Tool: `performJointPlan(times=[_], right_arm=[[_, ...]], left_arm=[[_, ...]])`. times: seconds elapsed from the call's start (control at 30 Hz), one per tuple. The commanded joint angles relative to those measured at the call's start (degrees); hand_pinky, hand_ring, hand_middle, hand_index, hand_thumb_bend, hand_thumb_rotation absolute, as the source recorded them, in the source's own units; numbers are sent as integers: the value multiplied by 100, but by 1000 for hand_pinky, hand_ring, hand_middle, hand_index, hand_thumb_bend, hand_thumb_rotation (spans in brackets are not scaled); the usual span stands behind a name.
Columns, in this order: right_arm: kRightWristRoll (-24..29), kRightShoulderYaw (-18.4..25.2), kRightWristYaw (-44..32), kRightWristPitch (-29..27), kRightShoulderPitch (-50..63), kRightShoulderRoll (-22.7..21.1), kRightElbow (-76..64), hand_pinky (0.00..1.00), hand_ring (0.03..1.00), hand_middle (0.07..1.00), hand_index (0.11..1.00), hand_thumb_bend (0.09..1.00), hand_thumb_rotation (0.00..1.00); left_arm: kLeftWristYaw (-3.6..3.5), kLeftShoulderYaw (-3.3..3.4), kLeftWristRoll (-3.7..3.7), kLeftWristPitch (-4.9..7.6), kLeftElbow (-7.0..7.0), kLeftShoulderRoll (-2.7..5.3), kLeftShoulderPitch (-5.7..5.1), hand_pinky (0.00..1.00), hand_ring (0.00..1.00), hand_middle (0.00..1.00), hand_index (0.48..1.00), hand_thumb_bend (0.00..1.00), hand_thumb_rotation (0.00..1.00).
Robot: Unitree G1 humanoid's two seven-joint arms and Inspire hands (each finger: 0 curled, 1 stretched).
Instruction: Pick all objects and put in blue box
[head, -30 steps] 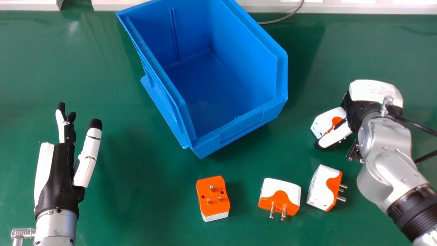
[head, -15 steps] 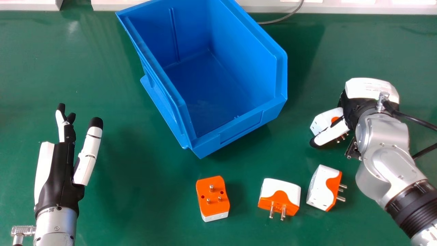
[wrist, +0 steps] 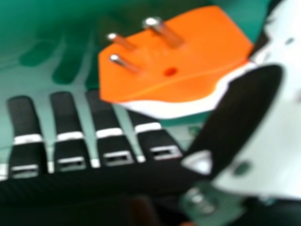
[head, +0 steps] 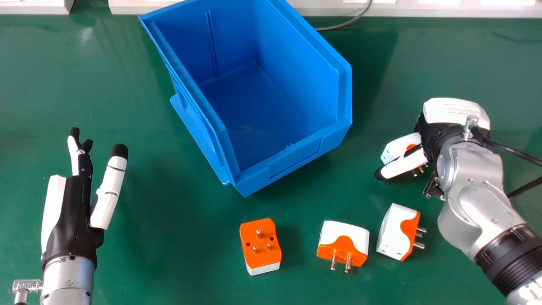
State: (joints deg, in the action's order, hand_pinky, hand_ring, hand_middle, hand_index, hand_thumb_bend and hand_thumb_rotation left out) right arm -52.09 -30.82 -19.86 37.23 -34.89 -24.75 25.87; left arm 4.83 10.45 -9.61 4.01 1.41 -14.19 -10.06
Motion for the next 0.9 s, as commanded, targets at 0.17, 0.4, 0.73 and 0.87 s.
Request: performJointPlan(times=[0.17,0.4,0.73,0.87], right_arm=[[184,155,332,-278,155,145,-188,465,576,647,631,613,281],[294,284,567,-434,208,148,-140,285,433,541,560,541,92],[389,389,545,-423,253,142,-239,236,379,527,494,511,6],[400,403,527,-429,278,140,-283,245,381,533,487,509,3]], left_arm=[[-50,40,-3,-45,-203,-44,-107,1000,1000,1000,1000,575,1000],[-82,60,3,-41,-231,-45,-137,1000,1000,1000,1000,585,1000],[-100,67,-3,-36,-246,-54,-163,1000,1000,1000,1000,595,1000],[-112,71,4,-35,-246,-62,-166,1000,1000,1000,1000,597,1000]])
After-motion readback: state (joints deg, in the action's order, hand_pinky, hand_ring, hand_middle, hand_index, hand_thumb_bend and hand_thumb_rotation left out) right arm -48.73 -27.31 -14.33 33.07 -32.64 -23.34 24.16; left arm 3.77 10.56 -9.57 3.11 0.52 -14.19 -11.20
